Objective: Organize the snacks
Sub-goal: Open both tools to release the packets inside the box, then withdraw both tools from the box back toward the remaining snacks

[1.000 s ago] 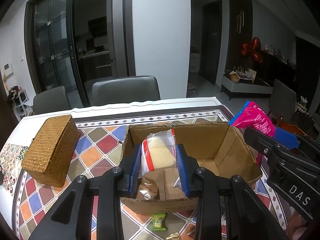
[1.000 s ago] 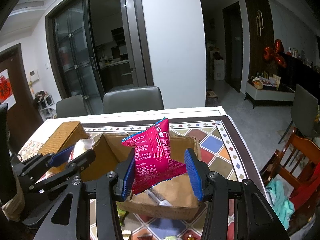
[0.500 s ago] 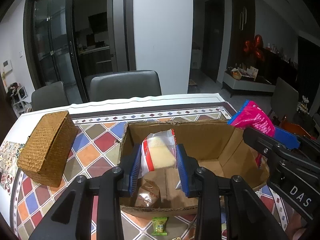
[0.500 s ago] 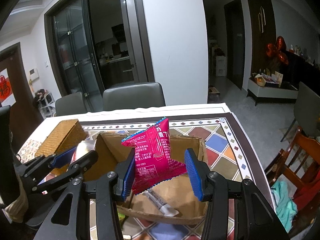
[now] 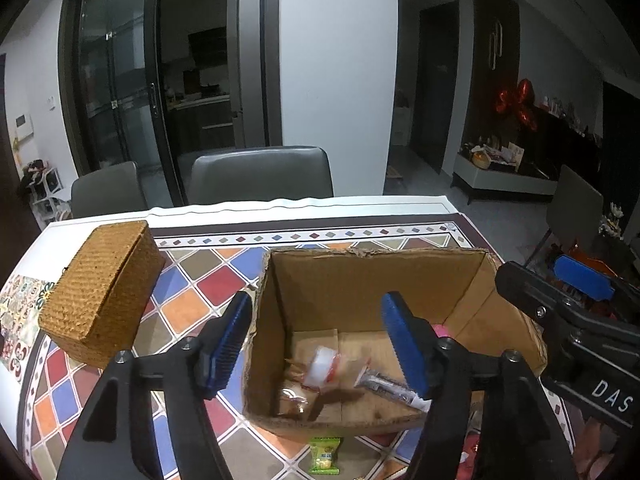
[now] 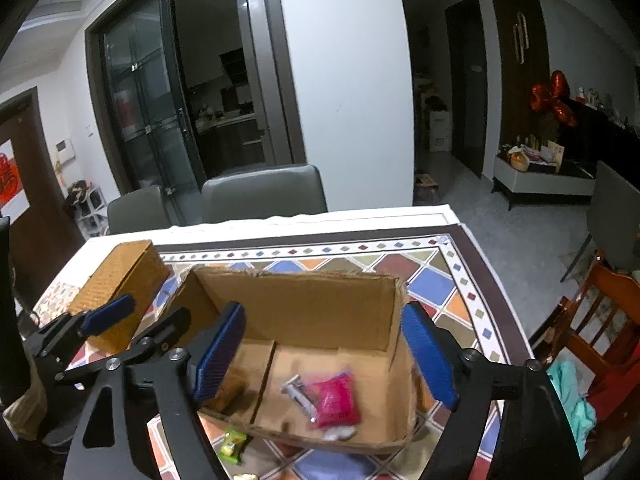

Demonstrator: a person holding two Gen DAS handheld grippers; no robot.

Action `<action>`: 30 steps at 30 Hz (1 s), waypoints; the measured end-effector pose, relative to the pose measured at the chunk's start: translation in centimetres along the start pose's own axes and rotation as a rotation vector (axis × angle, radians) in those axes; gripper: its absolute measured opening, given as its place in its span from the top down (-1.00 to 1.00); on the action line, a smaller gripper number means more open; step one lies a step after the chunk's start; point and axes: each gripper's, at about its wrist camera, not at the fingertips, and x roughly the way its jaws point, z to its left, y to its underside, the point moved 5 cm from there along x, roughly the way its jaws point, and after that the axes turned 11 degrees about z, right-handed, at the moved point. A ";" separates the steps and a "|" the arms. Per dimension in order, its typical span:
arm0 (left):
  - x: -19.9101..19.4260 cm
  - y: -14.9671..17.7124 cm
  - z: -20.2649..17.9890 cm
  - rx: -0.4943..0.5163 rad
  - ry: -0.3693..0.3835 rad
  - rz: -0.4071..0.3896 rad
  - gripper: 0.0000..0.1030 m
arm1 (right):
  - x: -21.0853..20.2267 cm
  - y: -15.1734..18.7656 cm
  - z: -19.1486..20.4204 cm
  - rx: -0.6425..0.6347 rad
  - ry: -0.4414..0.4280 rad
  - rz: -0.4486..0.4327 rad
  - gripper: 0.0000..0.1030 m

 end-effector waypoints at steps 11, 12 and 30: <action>-2.3 0.3 -0.4 -0.005 -0.019 -0.040 -0.63 | -2.1 0.0 -0.8 0.010 0.027 -0.029 -0.58; -2.6 0.4 -0.6 -0.004 -0.019 -0.043 -0.63 | -2.4 0.1 -0.9 0.010 0.030 -0.033 -0.58; -7.2 2.0 -1.7 0.009 -0.026 -0.088 -0.63 | -7.8 1.0 -1.4 0.006 0.065 -0.106 -0.58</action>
